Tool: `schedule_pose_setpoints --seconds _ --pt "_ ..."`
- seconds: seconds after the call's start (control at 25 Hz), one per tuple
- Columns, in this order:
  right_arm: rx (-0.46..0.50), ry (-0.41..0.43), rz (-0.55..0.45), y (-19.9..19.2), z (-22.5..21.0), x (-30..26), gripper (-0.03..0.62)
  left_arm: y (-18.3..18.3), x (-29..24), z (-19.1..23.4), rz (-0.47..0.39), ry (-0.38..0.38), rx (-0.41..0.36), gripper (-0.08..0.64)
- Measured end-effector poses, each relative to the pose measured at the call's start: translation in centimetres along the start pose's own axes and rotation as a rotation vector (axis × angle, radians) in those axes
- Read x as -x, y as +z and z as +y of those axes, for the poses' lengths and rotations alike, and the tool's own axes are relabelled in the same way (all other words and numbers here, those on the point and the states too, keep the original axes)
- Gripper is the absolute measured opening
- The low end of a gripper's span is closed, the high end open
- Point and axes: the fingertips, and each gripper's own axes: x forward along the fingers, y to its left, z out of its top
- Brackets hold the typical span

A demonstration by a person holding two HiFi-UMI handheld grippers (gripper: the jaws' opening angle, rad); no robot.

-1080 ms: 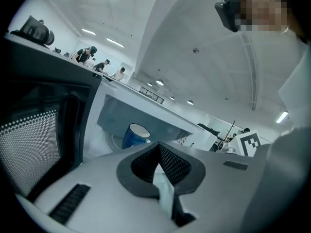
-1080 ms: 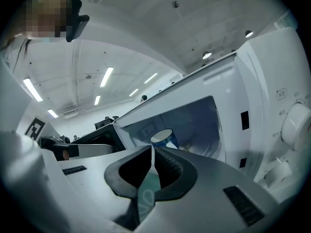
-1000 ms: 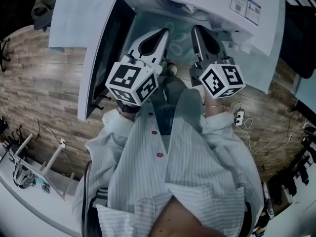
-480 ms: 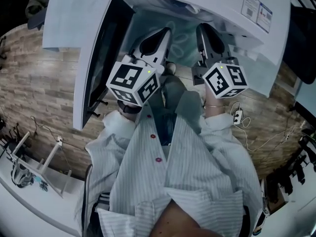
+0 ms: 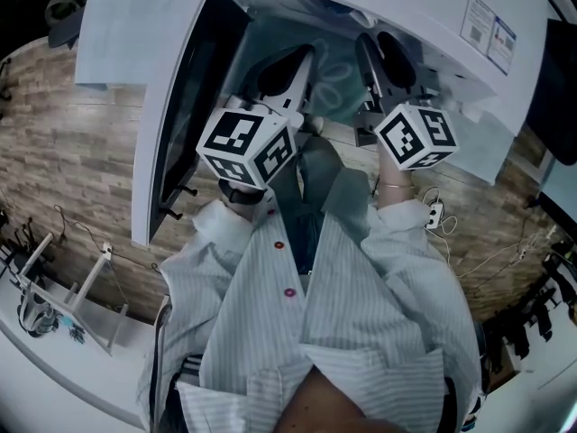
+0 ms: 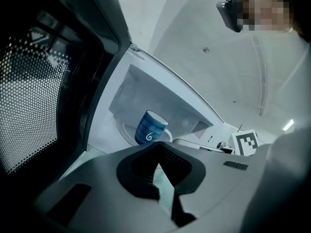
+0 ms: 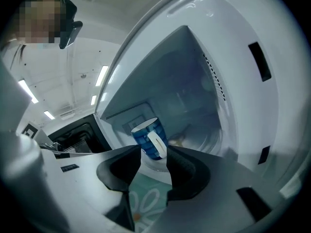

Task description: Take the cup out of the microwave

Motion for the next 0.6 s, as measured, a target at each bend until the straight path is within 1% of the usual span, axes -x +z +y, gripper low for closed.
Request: schedule_pose_setpoints --seconds 0.2,0.32,0.6 --pt "0.024 0.008 0.018 -0.5 -0.2 -1.4 0.181 -0.4 -0.3 0.3 0.005 0.001 0.013 0.008" --pt "0.047 -0.001 0.03 -0.9 -0.4 -2.0 0.186 -0.9 -0.5 0.3 0.011 -0.002 0.021 0.008" --pt "0.051 -0.019 0.045 -1.2 -0.9 -3.3 0.186 -1.1 -0.5 1.3 0.02 0.007 0.028 0.008"
